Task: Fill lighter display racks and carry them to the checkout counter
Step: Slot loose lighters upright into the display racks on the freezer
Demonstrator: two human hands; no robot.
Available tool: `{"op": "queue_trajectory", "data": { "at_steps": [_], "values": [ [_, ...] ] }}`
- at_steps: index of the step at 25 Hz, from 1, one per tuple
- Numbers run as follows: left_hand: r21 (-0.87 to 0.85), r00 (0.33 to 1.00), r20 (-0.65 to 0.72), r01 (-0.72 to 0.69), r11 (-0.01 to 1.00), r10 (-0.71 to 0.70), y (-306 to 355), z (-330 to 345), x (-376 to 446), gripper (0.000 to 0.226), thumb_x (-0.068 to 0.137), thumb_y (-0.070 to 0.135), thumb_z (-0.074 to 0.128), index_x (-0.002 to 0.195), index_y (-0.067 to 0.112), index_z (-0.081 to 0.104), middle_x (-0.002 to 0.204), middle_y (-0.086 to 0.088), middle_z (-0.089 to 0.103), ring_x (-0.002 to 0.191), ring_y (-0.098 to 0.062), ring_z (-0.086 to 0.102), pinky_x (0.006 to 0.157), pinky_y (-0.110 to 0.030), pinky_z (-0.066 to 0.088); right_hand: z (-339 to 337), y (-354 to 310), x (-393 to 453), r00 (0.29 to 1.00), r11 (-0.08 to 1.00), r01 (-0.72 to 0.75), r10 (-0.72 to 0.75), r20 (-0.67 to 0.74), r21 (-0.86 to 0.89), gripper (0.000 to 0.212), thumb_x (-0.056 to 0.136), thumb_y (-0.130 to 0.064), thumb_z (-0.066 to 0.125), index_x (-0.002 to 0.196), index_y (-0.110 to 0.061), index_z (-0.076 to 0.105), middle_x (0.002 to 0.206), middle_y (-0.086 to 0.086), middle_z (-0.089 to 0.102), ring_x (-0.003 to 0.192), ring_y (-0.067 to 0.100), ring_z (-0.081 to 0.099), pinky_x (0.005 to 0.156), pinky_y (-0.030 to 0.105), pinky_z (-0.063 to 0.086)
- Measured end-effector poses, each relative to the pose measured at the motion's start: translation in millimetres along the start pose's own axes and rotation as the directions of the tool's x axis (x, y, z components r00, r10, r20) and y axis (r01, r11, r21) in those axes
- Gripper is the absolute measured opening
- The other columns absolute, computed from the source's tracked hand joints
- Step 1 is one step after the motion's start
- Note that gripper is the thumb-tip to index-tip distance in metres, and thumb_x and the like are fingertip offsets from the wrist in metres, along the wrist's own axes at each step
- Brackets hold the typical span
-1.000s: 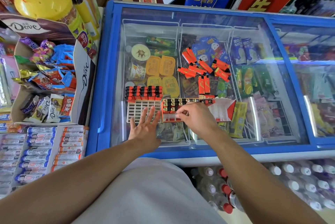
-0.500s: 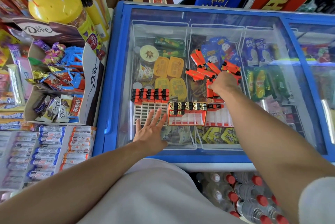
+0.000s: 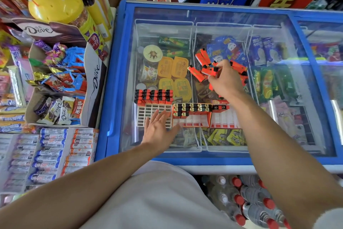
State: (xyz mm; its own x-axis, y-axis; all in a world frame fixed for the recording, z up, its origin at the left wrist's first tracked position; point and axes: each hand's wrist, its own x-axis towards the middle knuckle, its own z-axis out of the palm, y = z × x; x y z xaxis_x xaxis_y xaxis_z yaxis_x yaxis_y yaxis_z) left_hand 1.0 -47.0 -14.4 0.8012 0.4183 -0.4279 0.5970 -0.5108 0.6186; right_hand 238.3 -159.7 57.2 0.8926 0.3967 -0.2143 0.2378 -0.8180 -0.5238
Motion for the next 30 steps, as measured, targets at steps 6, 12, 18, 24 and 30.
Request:
{"op": "queue_trajectory", "data": {
  "at_steps": [6, 12, 18, 24, 30],
  "values": [
    [-0.035, 0.985, -0.025, 0.169, 0.985, -0.17, 23.6, 0.0, 20.9, 0.084, 0.088, 0.08, 0.041, 0.151, 0.025, 0.042, 0.148, -0.002, 0.052, 0.141, -0.025, 0.039, 0.114, -0.053, 0.035, -7.5, 7.0, -80.7, 0.963, 0.984, 0.056, -0.099, 0.251, 0.171, 0.027, 0.083, -0.039, 0.078, 0.096, -0.028, 0.057, 0.075, -0.006, 0.064, 0.051, 0.015, 0.062, 0.05, 0.031, 0.047],
    [-0.075, 0.966, 0.072, 0.253, 0.965, -0.248, 28.9, -6.2, 34.3, 0.091, 0.076, 0.086, 0.043, 0.145, 0.027, 0.046, 0.125, 0.002, 0.065, 0.108, -0.025, 0.066, 0.098, -0.051, 0.05, 31.8, 32.1, -102.0, 0.935, 0.988, 0.05, -0.097, 0.341, 0.145, 0.023, 0.088, -0.035, 0.075, 0.098, -0.029, 0.056, 0.069, -0.008, 0.071, 0.056, 0.009, 0.065, 0.051, 0.026, 0.045],
    [-0.072, 0.972, 0.068, 0.23, 0.971, -0.225, 26.6, -7.0, 31.8, 0.093, 0.075, 0.088, 0.041, 0.146, 0.028, 0.045, 0.126, 0.003, 0.065, 0.103, -0.023, 0.068, 0.096, -0.049, 0.052, 54.2, 32.7, -107.3, 0.969, 0.979, 0.202, -0.201, 0.145, 0.009, 0.022, 0.089, -0.041, 0.072, 0.106, -0.032, 0.062, 0.077, -0.017, 0.064, 0.06, 0.003, 0.06, 0.057, 0.03, 0.051],
    [-0.088, 0.979, 0.032, 0.202, 0.975, -0.2, 24.1, -0.5, 26.5, 0.082, 0.089, 0.078, 0.044, 0.151, 0.024, 0.04, 0.141, -0.002, 0.057, 0.124, -0.026, 0.057, 0.105, -0.051, 0.045, 55.3, 28.5, -110.6, 0.964, 0.951, 0.265, -0.258, 0.06, -0.161, 0.02, 0.093, -0.039, 0.062, 0.104, -0.026, 0.053, 0.069, -0.012, 0.056, 0.058, 0.007, 0.054, 0.051, 0.029, 0.041],
    [-0.116, 0.989, 0.033, 0.149, 0.982, -0.146, 12.5, 7.3, 13.5, 0.079, 0.094, 0.075, 0.039, 0.156, 0.026, 0.034, 0.158, -0.004, 0.041, 0.144, -0.027, 0.039, 0.115, -0.051, 0.039, 57.5, 33.9, -110.6, 0.986, 0.986, 0.16, -0.157, 0.057, -0.043, 0.018, 0.091, -0.05, 0.063, 0.102, -0.037, 0.061, 0.069, -0.013, 0.06, 0.055, 0.005, 0.057, 0.05, 0.03, 0.048]
  ]
}}
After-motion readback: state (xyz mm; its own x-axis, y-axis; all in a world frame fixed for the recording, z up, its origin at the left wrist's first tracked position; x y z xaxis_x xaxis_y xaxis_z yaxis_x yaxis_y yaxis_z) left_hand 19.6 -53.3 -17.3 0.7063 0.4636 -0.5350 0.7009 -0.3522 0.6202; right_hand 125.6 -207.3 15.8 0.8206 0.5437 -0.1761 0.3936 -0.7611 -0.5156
